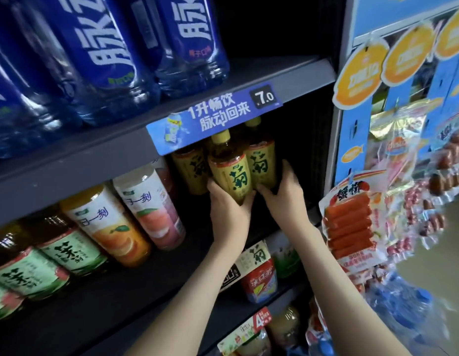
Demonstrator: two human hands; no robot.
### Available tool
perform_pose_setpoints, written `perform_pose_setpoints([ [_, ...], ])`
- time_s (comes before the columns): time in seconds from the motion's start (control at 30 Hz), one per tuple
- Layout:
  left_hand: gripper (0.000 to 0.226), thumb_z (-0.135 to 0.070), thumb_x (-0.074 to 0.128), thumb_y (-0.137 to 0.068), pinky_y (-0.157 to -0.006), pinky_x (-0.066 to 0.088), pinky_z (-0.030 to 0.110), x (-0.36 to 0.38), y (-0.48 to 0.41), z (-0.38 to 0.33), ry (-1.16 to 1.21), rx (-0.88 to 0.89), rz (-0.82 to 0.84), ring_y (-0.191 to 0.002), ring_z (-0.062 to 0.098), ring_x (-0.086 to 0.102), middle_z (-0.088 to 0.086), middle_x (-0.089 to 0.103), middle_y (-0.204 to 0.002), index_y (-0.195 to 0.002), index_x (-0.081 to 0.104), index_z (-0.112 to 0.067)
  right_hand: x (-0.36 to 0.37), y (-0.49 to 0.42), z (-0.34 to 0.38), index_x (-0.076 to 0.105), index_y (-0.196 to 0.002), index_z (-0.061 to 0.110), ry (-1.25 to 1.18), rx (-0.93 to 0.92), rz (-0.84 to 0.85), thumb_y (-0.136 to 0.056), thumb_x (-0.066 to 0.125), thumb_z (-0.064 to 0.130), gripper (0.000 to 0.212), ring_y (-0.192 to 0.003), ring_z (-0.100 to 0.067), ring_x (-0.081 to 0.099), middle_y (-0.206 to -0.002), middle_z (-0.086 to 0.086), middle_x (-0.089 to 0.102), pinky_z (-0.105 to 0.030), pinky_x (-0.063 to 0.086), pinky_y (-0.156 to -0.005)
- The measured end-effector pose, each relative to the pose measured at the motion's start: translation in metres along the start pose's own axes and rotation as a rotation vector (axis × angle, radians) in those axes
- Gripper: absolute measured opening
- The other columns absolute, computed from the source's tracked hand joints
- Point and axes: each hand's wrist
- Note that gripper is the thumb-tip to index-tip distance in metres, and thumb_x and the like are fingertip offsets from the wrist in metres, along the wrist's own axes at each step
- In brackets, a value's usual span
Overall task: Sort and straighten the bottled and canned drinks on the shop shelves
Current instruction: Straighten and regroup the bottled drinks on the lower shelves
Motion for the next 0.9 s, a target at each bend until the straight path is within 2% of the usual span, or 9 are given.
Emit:
perform_pose_setpoints([
  [0.07, 0.076, -0.032, 0.074, -0.080, -0.082, 0.049, 0.030, 0.000, -0.003, 0.002, -0.007, -0.007, -0.012, -0.110, 0.029, 0.057, 0.015, 0.054, -0.124, -0.133, 0.030, -0.001, 0.003, -0.014, 0.002, 0.024, -0.147, 0.004, -0.037, 0.002, 0.057, -0.085, 0.070, 0.016, 0.078, -0.127, -0.032, 0.044, -0.138, -0.019, 0.045, -0.026, 0.035, -0.092],
  [0.13, 0.075, -0.032, 0.073, -0.081, -0.085, 0.050, 0.034, 0.000, -0.008, 0.004, -0.016, -0.013, -0.027, -0.110, 0.030, 0.058, 0.017, 0.056, -0.124, -0.134, 0.031, -0.001, 0.005, -0.026, 0.001, 0.034, -0.140, 0.004, -0.030, 0.015, 0.088, -0.081, 0.073, 0.021, 0.072, -0.119, -0.033, 0.050, -0.130, -0.018, 0.051, -0.029, 0.039, -0.084],
  [0.23, 0.076, -0.032, 0.074, -0.080, -0.087, 0.051, 0.038, 0.001, -0.010, 0.007, -0.038, -0.026, -0.038, -0.109, 0.030, 0.060, 0.017, 0.058, -0.123, -0.135, 0.031, -0.002, 0.002, -0.035, -0.003, 0.042, -0.133, 0.006, -0.001, 0.013, 0.151, -0.081, 0.074, 0.025, 0.064, -0.112, -0.030, 0.055, -0.123, -0.014, 0.059, -0.025, 0.039, -0.076],
  [0.4, 0.077, -0.028, 0.071, -0.083, -0.094, 0.048, 0.040, 0.000, -0.006, 0.005, -0.028, -0.071, 0.011, -0.118, 0.029, 0.054, 0.016, 0.051, -0.132, -0.141, 0.027, -0.003, -0.006, -0.030, 0.002, 0.036, -0.141, 0.010, -0.034, 0.034, 0.210, -0.088, 0.066, 0.018, 0.062, -0.119, -0.030, 0.053, -0.131, -0.012, 0.057, -0.024, 0.038, -0.083],
  [0.5, 0.082, -0.026, 0.067, -0.087, -0.100, 0.038, 0.031, -0.015, 0.009, -0.006, -0.142, -0.062, 0.082, -0.128, 0.027, 0.043, 0.014, 0.040, -0.143, -0.149, 0.017, -0.005, -0.009, -0.001, 0.013, 0.028, -0.145, 0.005, 0.059, 0.010, 0.087, -0.091, 0.060, 0.010, 0.063, -0.122, -0.036, 0.049, -0.134, -0.020, 0.051, -0.034, 0.040, -0.090],
  [0.6, 0.074, -0.021, 0.061, -0.090, -0.099, 0.035, 0.028, -0.046, 0.034, -0.023, -0.257, -0.050, 0.119, -0.132, 0.027, 0.038, 0.015, 0.035, -0.147, -0.149, 0.019, -0.005, -0.014, 0.038, 0.035, 0.036, -0.139, 0.001, 0.113, -0.028, 0.046, -0.090, 0.057, 0.007, 0.054, -0.120, -0.037, 0.046, -0.128, -0.021, 0.051, -0.041, 0.039, -0.093],
  [0.7, 0.062, -0.020, 0.055, -0.092, -0.099, 0.036, 0.032, -0.088, 0.069, -0.028, -0.357, -0.084, 0.215, -0.131, 0.029, 0.039, 0.014, 0.038, -0.145, -0.146, 0.026, -0.006, -0.014, 0.085, 0.060, 0.042, -0.135, 0.000, 0.202, -0.034, 0.172, -0.091, 0.056, 0.011, 0.047, -0.118, -0.036, 0.044, -0.126, -0.019, 0.051, -0.040, 0.036, -0.093],
  [0.83, 0.056, -0.019, 0.051, -0.093, -0.099, 0.039, 0.039, -0.171, 0.116, -0.022, -0.495, -0.164, 0.321, -0.128, 0.032, 0.042, 0.014, 0.041, -0.142, -0.144, 0.030, -0.006, -0.004, 0.151, 0.104, 0.050, -0.128, -0.002, 0.299, -0.131, 0.403, -0.085, 0.062, 0.006, 0.046, -0.113, -0.040, 0.049, -0.121, -0.021, 0.056, -0.039, 0.035, -0.095],
  [0.9, 0.056, -0.023, 0.049, -0.095, -0.093, 0.042, 0.040, -0.215, 0.135, -0.017, -0.590, -0.217, 0.351, -0.125, 0.031, 0.045, 0.012, 0.038, -0.143, -0.145, 0.027, -0.008, 0.006, 0.182, 0.133, 0.048, -0.129, -0.002, 0.317, -0.165, 0.553, -0.084, 0.060, 0.005, 0.047, -0.116, -0.040, 0.047, -0.122, -0.021, 0.054, -0.041, 0.036, -0.096],
])
Point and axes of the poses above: each hand's wrist, its own y-axis away from the middle knuckle, its own x-axis out of the palm, z = x × y
